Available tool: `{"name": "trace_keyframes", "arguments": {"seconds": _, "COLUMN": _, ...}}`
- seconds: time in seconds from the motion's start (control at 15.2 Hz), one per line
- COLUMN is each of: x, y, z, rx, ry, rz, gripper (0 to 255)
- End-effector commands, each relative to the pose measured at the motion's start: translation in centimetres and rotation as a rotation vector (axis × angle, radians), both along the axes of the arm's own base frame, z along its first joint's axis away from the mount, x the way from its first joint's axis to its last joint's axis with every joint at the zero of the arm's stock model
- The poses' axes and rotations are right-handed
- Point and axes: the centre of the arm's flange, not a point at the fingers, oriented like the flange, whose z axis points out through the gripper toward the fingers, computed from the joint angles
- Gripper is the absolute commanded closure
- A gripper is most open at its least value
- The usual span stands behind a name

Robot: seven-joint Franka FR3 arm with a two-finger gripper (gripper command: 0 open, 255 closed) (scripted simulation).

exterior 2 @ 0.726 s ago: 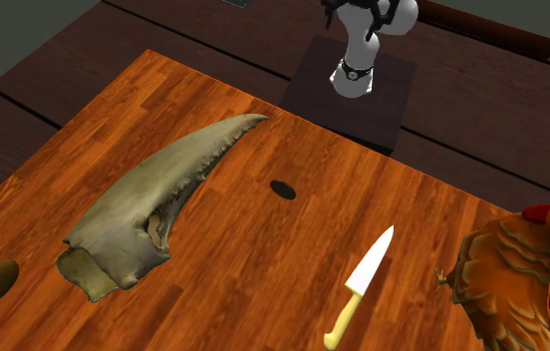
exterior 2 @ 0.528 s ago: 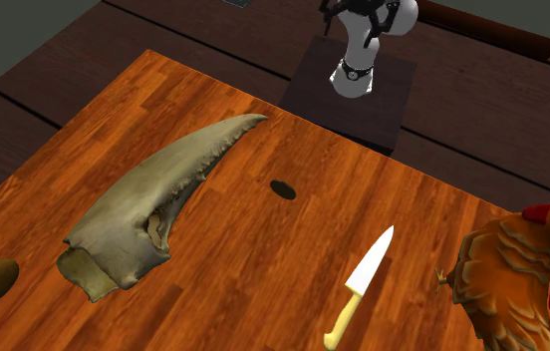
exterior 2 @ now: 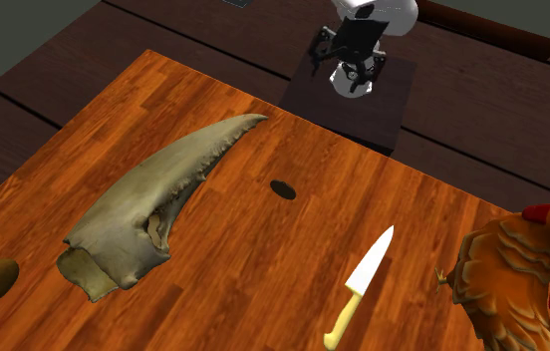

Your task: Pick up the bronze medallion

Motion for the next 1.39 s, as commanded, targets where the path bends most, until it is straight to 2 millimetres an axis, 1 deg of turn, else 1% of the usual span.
{"name": "trace_keyframes", "arguments": {"seconds": 0.0, "x": 2.7, "y": 0.2, "z": -1.0, "rx": -0.021, "ry": 0.003, "rz": -0.010, "gripper": 0}}
{"name": "trace_keyframes", "arguments": {"seconds": 0.53, "x": 12.8, "y": 1.3, "z": -5.5, "rx": -0.107, "ry": 0.020, "rz": -0.052, "gripper": 0}}
{"name": "trace_keyframes", "arguments": {"seconds": 1.06, "x": 22.9, "y": 1.5, "z": -10.1, "rx": -0.193, "ry": 0.036, "rz": -0.095, "gripper": 0}}
{"name": "trace_keyframes", "arguments": {"seconds": 1.12, "x": 23.5, "y": 1.5, "z": -10.4, "rx": -0.199, "ry": 0.037, "rz": -0.097, "gripper": 0}}
{"name": "trace_keyframes", "arguments": {"seconds": 1.32, "x": 23.5, "y": 1.5, "z": -12.0, "rx": -0.199, "ry": 0.037, "rz": -0.097, "gripper": 0}}
